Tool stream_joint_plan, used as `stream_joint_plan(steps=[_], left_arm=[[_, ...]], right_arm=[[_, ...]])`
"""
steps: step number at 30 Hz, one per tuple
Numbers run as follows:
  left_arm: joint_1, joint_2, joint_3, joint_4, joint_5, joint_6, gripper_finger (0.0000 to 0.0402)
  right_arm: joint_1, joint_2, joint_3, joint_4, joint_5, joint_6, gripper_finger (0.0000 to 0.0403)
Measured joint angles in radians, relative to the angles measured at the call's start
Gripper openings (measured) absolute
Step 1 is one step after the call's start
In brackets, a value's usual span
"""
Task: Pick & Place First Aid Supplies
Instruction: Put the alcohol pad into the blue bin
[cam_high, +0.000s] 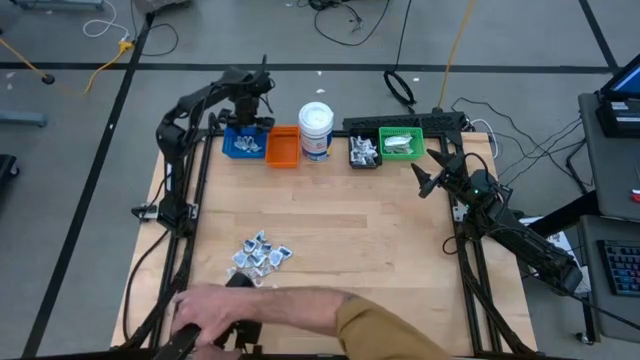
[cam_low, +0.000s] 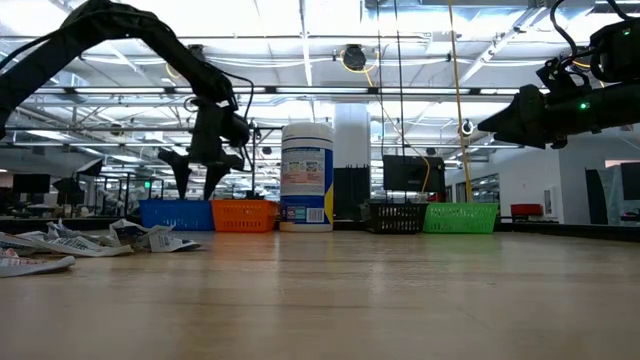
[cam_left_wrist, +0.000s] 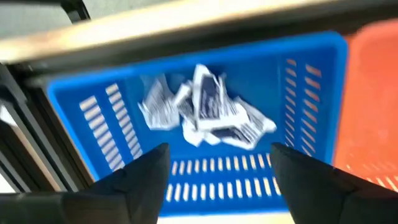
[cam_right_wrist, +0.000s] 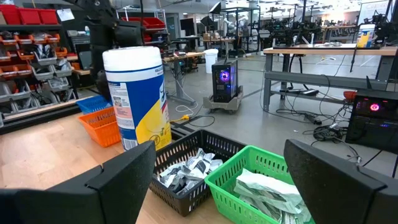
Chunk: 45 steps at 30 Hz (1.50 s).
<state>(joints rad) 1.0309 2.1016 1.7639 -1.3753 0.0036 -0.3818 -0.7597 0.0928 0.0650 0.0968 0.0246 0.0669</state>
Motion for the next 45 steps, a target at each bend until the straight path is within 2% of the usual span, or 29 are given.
stream_joint_plan(steps=[5,9,22,30,37,45], left_arm=[[-0.042,-0.04,-0.04,-0.008,0.008,-0.072,0.0301],[-0.093,-0.09,-0.112,0.028,0.016,-0.123,0.03],[-0.331,-0.35,-0.508,0.209,0.061,-0.362,0.0259],[-0.496,-0.444,-0.718,0.335,0.167,-0.581,0.0256],[-0.646,-0.45,-0.796,0.35,0.188,-0.75,0.0266],[-0.789,-0.45,-0.821,0.386,0.211,-0.862,0.025]], right_arm=[[0.0,0.0,0.0,0.0,0.0,0.0,0.0352],[0.0,0.0,0.0,0.0,0.0,0.0,0.0352],[0.0,0.0,0.0,0.0,0.0,0.0,0.0352],[0.0,0.0,0.0,0.0,0.0,0.0,0.0352],[0.0,0.0,0.0,0.0,0.0,0.0,0.0352],[0.0,0.0,0.0,0.0,0.0,0.0,0.0352]])
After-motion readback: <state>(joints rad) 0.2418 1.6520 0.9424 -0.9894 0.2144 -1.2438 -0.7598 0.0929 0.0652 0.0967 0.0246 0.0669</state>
